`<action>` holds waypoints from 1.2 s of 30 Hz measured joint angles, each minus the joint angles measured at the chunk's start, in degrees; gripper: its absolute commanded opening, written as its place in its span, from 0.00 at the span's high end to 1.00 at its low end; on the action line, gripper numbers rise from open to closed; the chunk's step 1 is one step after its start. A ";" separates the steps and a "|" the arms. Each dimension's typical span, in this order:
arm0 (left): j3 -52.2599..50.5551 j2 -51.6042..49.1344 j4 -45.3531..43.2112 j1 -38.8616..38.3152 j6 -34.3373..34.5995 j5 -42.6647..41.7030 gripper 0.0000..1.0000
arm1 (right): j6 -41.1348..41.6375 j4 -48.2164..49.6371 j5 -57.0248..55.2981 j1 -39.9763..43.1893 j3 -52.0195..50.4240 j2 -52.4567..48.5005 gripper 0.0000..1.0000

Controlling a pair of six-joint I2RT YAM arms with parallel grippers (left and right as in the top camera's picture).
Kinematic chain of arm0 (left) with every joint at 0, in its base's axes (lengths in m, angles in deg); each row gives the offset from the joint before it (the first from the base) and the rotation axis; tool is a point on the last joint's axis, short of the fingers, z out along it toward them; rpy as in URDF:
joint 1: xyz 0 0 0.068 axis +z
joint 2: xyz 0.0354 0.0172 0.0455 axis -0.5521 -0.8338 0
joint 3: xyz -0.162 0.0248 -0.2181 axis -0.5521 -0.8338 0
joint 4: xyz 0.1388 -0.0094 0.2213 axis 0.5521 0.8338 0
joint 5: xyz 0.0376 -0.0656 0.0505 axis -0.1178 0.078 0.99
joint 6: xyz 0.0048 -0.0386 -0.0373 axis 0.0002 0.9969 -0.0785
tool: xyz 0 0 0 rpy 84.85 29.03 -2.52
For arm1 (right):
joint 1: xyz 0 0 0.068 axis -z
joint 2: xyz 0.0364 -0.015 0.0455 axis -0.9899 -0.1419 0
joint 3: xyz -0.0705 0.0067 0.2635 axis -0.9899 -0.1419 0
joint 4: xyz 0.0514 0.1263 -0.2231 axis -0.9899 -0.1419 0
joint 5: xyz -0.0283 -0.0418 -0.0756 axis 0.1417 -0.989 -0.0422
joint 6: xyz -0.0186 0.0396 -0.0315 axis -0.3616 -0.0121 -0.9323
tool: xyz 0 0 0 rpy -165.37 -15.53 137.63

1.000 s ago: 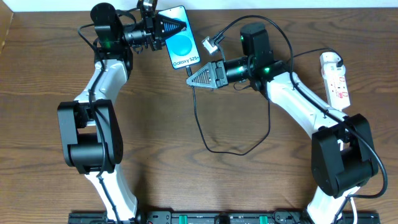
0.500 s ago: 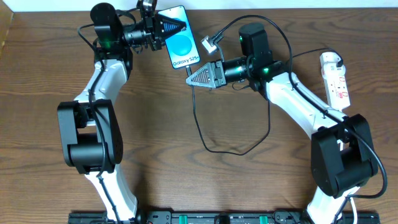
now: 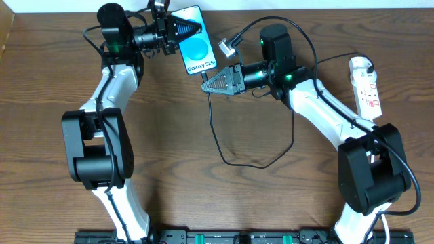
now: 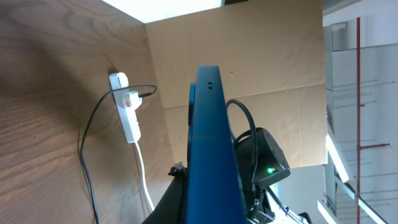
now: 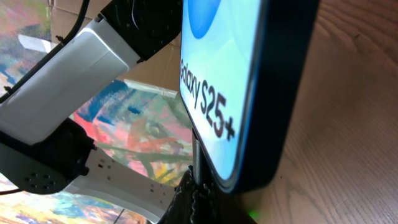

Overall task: Plug charger to phone and switch on socket
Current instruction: 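Open the right gripper, release the connector and pull back right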

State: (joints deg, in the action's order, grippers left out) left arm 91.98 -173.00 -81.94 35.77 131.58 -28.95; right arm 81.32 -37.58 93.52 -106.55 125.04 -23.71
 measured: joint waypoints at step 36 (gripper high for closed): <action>0.00 0.00 0.48 -0.11 -2.51 -3.48 0.93 | 3.28 4.96 2.23 8.00 -0.39 -0.11 0.57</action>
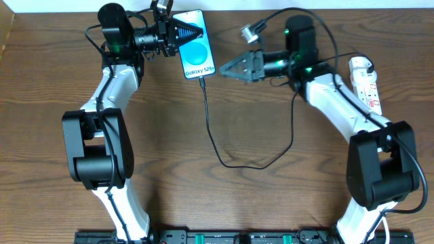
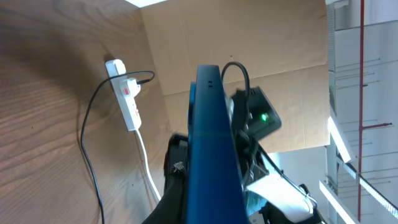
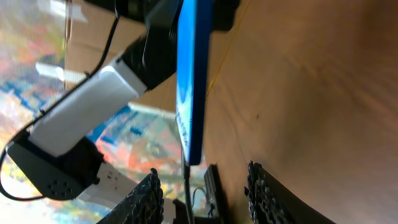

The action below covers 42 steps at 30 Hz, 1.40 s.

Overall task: Plug charger to phone and switch on socket
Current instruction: 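Open the right gripper, release the connector and pull back right, then lower the plugged-in phone with the left gripper toward the table center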

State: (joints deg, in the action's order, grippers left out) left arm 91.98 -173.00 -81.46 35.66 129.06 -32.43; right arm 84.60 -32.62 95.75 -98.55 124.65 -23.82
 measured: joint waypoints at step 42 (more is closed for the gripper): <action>-18.03 0.00 40.15 -4.04 -31.41 24.61 0.93 | -26.27 -50.18 -44.35 4.11 4.85 -0.02 0.53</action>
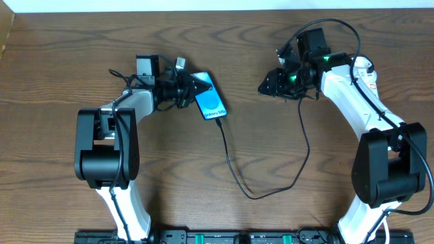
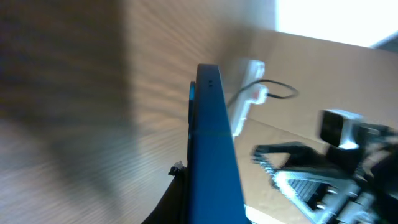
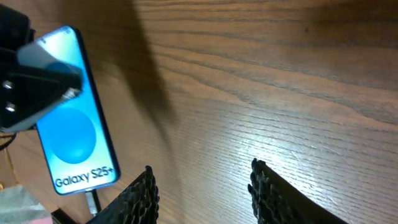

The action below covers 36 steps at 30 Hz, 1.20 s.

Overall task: Plug charger to phone and switch on socket
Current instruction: 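Lower the plugged-in phone with the left gripper toward the table center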

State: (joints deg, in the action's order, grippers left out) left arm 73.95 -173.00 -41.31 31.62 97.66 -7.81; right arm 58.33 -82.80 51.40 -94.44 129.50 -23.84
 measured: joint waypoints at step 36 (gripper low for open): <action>9.11 0.02 34.21 -10.93 -27.34 22.88 0.92 | -0.66 -2.05 -2.91 -1.03 0.02 0.00 0.53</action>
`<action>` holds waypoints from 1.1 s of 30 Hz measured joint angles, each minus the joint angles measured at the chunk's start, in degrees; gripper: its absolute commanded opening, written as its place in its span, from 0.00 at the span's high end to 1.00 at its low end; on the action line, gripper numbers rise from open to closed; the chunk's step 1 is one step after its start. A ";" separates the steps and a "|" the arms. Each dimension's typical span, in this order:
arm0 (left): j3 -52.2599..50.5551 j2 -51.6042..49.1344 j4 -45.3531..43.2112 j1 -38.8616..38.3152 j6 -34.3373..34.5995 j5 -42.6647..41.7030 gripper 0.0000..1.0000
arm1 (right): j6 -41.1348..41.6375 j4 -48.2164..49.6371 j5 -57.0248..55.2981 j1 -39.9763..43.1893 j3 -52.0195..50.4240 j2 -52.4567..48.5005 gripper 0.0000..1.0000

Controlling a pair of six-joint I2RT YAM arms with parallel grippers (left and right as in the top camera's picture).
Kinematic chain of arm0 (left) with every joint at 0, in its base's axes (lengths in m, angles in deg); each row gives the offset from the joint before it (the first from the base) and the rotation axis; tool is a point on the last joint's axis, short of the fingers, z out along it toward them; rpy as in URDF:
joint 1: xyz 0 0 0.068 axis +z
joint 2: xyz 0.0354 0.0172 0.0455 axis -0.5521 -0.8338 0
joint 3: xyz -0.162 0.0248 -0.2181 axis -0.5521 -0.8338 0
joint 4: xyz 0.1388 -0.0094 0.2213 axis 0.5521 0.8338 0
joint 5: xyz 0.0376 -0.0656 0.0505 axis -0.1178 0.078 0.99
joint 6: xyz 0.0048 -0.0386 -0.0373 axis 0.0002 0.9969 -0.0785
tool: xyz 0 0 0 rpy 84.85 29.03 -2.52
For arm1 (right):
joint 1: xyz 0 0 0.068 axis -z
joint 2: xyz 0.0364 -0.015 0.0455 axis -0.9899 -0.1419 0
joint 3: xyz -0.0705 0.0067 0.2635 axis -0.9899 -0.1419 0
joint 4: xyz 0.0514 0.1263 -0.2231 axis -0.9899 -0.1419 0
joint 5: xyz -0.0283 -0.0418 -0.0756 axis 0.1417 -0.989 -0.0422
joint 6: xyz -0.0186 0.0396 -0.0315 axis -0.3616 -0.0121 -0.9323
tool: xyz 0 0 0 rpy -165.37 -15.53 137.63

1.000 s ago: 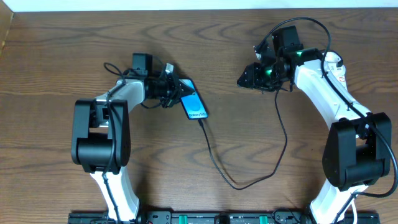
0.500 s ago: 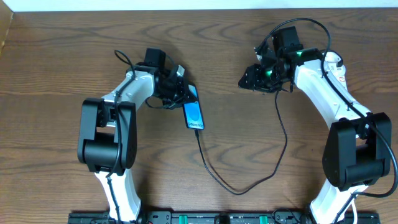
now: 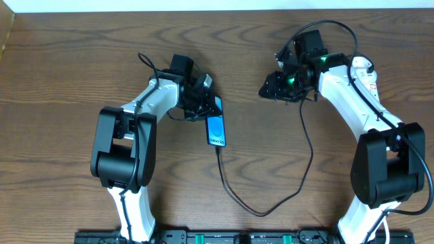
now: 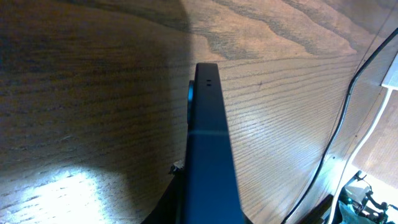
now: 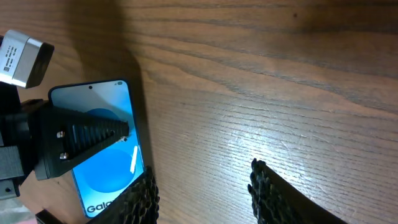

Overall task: Plug charger to phone and switch on socket
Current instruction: 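Lower the plugged-in phone with the left gripper toward the table center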

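Observation:
The blue-screened phone (image 3: 215, 129) lies flat or nearly flat left of the table's middle, screen up. My left gripper (image 3: 201, 103) is shut on its far end. In the left wrist view only the phone's dark edge (image 4: 208, 143) shows; in the right wrist view the phone's screen (image 5: 102, 158) faces up. The black charger cable (image 3: 234, 193) is plugged into the phone's near end and loops round to the white power strip (image 3: 371, 76) at the far right. My right gripper (image 3: 266, 88) hangs open between phone and strip, holding nothing, its fingers (image 5: 268, 193) spread.
The cable's loop reaches almost to the table's front edge. The power strip's own white lead (image 4: 367, 134) runs off to the right. Bare wood surrounds the phone on the left and front.
My left gripper has brought the phone a little nearer the front and turned it, so it now points almost straight forward. The right gripper has stayed about where it was, open.
First my left gripper held the phone at the table's far edge while the right gripper was at the phone's lower end with the cable. Then the cable hung from the phone and the right gripper stood open, apart. Since then the phone has come down toward the middle-left.

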State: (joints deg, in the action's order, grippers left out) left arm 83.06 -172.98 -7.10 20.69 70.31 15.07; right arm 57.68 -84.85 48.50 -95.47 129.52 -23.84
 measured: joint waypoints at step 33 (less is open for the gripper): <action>0.00 -0.02 3.23 0.00 -0.17 -0.02 0.55 | -0.61 -1.01 -0.26 0.00 -0.02 0.00 0.53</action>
State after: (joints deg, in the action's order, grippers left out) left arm 83.06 -173.00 -3.87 20.69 70.14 15.05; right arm 57.06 -85.86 48.23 -95.47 129.50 -23.84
